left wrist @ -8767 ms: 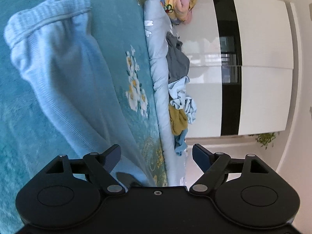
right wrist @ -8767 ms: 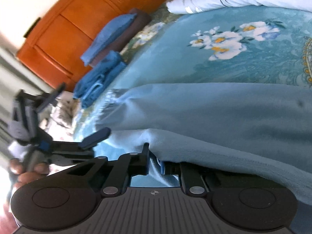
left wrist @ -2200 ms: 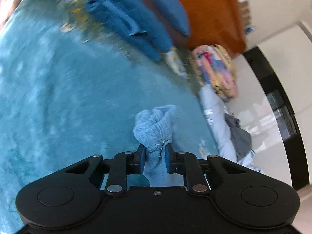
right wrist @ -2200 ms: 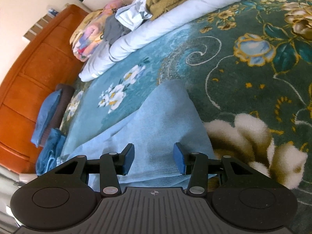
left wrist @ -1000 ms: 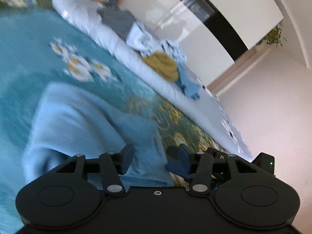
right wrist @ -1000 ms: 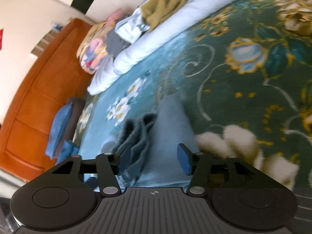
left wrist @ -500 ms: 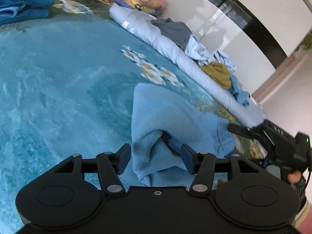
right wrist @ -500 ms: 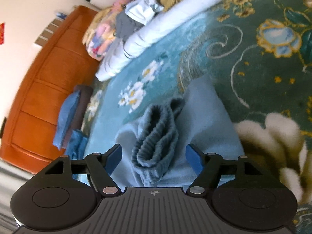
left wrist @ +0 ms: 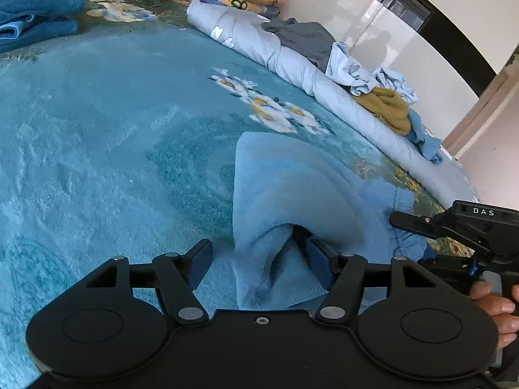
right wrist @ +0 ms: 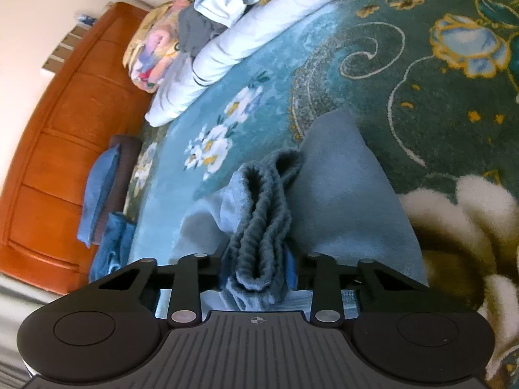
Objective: Fold clothes
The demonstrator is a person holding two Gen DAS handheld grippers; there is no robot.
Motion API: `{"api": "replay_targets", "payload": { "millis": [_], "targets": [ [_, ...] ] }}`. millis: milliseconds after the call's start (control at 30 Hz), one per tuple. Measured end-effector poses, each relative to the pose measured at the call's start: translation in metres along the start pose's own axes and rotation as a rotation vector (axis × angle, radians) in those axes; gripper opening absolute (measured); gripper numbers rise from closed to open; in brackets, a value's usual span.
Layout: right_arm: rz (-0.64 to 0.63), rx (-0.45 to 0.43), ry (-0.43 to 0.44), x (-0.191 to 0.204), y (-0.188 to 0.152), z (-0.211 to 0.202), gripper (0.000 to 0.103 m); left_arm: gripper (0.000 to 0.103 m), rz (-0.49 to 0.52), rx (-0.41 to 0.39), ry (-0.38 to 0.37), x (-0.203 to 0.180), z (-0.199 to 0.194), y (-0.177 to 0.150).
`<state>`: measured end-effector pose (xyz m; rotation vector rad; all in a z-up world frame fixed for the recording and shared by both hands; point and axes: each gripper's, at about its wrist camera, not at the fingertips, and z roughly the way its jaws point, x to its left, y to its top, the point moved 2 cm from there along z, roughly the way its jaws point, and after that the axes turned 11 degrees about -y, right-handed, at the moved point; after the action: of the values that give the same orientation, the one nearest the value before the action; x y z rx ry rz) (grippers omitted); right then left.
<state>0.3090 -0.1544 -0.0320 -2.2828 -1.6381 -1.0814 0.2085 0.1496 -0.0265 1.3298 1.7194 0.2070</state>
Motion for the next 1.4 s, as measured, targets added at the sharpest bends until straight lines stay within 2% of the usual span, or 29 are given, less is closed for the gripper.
{"api": "replay_targets", "payload": {
  "millis": [300,533,733,900,1167,1267,1333,1367,1400],
  "targets": [
    [-0.048,-0.096,0.09,0.008,0.02,-0.04,0.021,0.065,0.008,-0.036,0.068,0.0,-0.003,0.002],
    [-0.102,-0.191,0.076,-0.004,0.023,-0.067,0.02,0.066,0.031,-0.049,0.067,-0.016,-0.009,-0.005],
    [-0.064,-0.15,-0.038,-0.039,0.024,-0.05,0.02,0.066,0.03,-0.018,0.091,-0.013,-0.005,-0.018],
    [0.026,-0.108,-0.051,-0.064,0.022,-0.034,0.02,0.068,0.028,-0.029,0.095,-0.009,-0.009,-0.02],
    [0.036,-0.089,-0.064,-0.068,0.022,-0.027,0.02,0.07,0.018,-0.028,0.081,-0.005,-0.011,-0.021],
    [0.006,-0.09,-0.076,-0.062,0.021,-0.034,0.025,0.068,0.019,-0.011,0.063,-0.007,-0.015,-0.018],
    [-0.042,-0.116,-0.077,-0.055,0.022,-0.049,0.031,0.069,-0.017,-0.003,0.006,-0.007,-0.025,-0.014],
    [-0.064,-0.144,-0.078,-0.052,0.023,-0.058,0.037,0.07,-0.022,-0.019,-0.025,-0.008,-0.034,-0.011],
    [-0.084,-0.174,-0.079,-0.05,0.024,-0.068,0.039,0.072,-0.026,-0.036,-0.057,-0.009,-0.042,-0.008]
  ]
}}
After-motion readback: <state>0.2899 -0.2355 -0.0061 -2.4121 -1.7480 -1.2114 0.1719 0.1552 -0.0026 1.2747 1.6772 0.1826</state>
